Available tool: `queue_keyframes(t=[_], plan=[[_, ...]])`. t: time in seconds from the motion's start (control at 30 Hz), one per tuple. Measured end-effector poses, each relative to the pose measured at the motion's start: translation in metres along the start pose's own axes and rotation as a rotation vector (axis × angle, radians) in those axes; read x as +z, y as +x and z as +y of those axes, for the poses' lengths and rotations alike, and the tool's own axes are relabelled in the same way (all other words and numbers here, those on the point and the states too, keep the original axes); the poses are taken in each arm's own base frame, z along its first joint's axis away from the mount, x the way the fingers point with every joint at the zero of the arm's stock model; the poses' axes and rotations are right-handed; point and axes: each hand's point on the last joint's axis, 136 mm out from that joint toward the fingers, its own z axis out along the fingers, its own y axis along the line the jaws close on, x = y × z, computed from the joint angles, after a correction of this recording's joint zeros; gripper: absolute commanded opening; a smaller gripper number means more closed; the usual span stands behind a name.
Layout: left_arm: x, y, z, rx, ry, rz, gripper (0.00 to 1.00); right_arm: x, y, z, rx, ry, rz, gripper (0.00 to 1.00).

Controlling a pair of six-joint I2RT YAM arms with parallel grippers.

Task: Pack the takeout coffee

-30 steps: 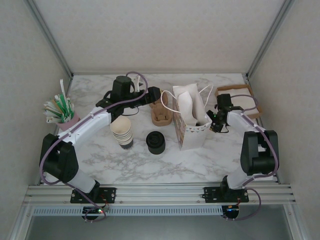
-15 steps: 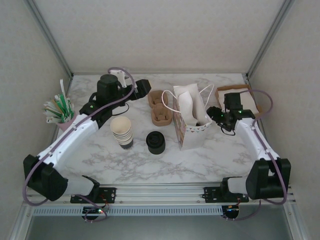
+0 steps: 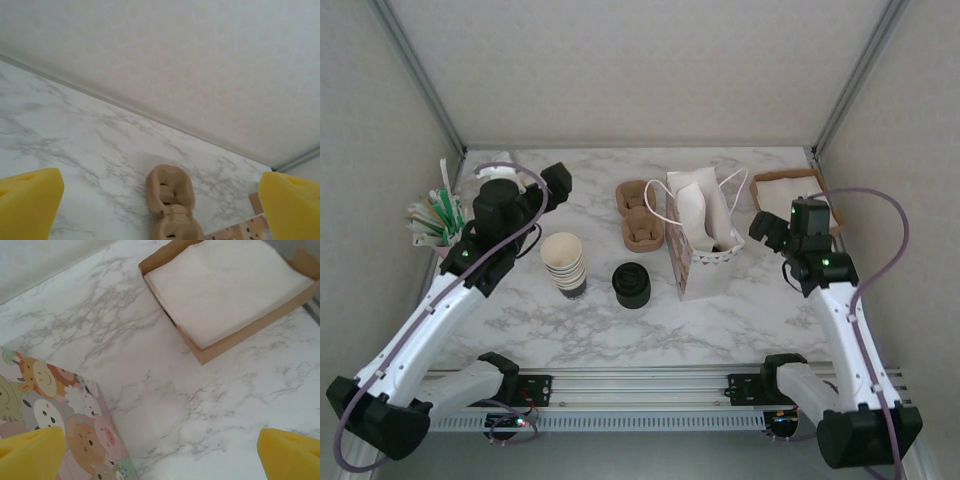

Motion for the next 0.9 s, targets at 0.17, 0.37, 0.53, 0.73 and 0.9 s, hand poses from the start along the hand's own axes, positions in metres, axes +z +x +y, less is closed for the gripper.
queue_keyframes(t=[0.17,0.37,0.53,0.73,0.9], plan=[[-0.01,0.003,0.025,0.001,-0.078,-0.048,1.0,-0.015,0.001,-0.013,-0.032,0.016,-0.098,0.99],[0.001,0.017,0.049,0.015,-0.17,-0.038,1.0,-0.016,0.007,-0.024,-0.084,0.027,-0.185,0.99],[0.026,0.024,0.085,0.0,-0.271,-0.03,1.0,0.001,0.012,-0.024,-0.11,0.032,-0.179,0.99],[0.046,0.04,0.126,-0.007,-0.339,-0.023,1.0,0.023,0.012,-0.027,-0.097,0.045,-0.181,0.99],[0.065,0.069,0.155,0.046,-0.376,-0.003,1.0,0.044,0.007,-0.034,-0.066,0.054,-0.212,0.99]])
